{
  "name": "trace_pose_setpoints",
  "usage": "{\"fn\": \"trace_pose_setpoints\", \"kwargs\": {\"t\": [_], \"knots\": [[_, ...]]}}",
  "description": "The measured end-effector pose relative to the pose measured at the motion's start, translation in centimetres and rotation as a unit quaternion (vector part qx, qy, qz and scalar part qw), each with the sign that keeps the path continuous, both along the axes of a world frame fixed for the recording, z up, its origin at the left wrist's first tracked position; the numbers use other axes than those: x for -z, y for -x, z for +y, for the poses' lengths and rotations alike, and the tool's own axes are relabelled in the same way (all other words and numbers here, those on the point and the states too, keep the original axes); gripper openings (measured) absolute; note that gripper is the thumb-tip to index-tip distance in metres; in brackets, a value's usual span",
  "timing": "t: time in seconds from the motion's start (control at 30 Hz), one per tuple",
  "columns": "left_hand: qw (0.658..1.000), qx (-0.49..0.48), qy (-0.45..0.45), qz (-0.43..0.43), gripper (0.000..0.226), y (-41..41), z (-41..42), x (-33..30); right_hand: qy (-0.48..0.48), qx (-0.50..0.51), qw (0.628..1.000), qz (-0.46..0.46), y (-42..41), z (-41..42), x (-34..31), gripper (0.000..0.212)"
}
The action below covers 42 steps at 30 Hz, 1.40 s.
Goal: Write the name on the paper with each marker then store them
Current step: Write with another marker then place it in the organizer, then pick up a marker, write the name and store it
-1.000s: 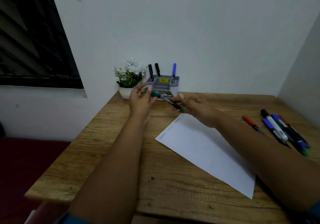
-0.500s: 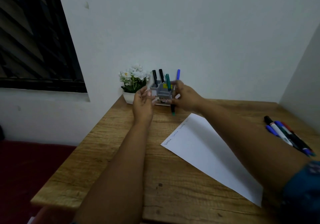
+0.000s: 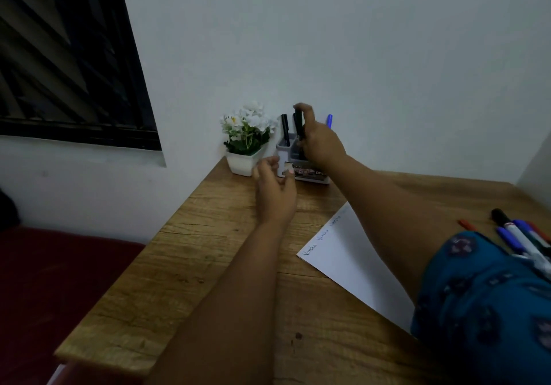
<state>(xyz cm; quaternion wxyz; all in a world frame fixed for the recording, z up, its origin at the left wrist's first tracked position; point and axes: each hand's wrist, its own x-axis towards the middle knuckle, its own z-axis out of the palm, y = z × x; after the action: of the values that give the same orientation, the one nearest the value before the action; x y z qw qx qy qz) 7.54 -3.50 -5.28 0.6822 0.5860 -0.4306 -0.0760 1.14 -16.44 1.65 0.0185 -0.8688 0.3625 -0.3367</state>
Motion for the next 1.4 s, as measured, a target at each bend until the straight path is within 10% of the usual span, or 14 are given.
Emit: {"fn": "trace_pose_setpoints", "kwargs": {"t": [0.17, 0.33, 0.53, 0.8, 1.17, 1.4], "knots": [[1.0, 0.007, -0.005, -0.019, 0.03, 0.1, 0.1, 0.1, 0.007, 0.077, 0.989, 0.129, -0.8, -1.2, 0.9, 0.075], [0.998, 0.016, -0.037, -0.039, 0.033, 0.4, 0.5, -0.1, -0.017, 0.071, 0.996, 0.054, 1.3, -0.5, -1.2, 0.083], [0.975, 0.097, -0.136, -0.148, 0.015, 2.0, 1.1, -1.2, -0.127, 0.064, 0.99, 0.014, 14.4, 2.2, -2.9, 0.023], [0.929, 0.188, -0.149, -0.282, 0.032, 7.0, 1.8, 0.0, -0.216, 0.288, 0.916, 0.178, 29.6, 6.6, 0.2, 0.009], [0.95, 0.165, -0.127, -0.231, 0.025, 7.2, 2.4, -0.3, -0.154, 0.179, 0.963, 0.13, 27.1, 9.4, 2.3, 0.032], [0.94, 0.312, -0.138, -0.01, 0.025, 8.5, 2.4, -1.2, -0.035, -0.028, 0.995, 0.088, 19.0, 12.4, 4.5, 0.021]]}}
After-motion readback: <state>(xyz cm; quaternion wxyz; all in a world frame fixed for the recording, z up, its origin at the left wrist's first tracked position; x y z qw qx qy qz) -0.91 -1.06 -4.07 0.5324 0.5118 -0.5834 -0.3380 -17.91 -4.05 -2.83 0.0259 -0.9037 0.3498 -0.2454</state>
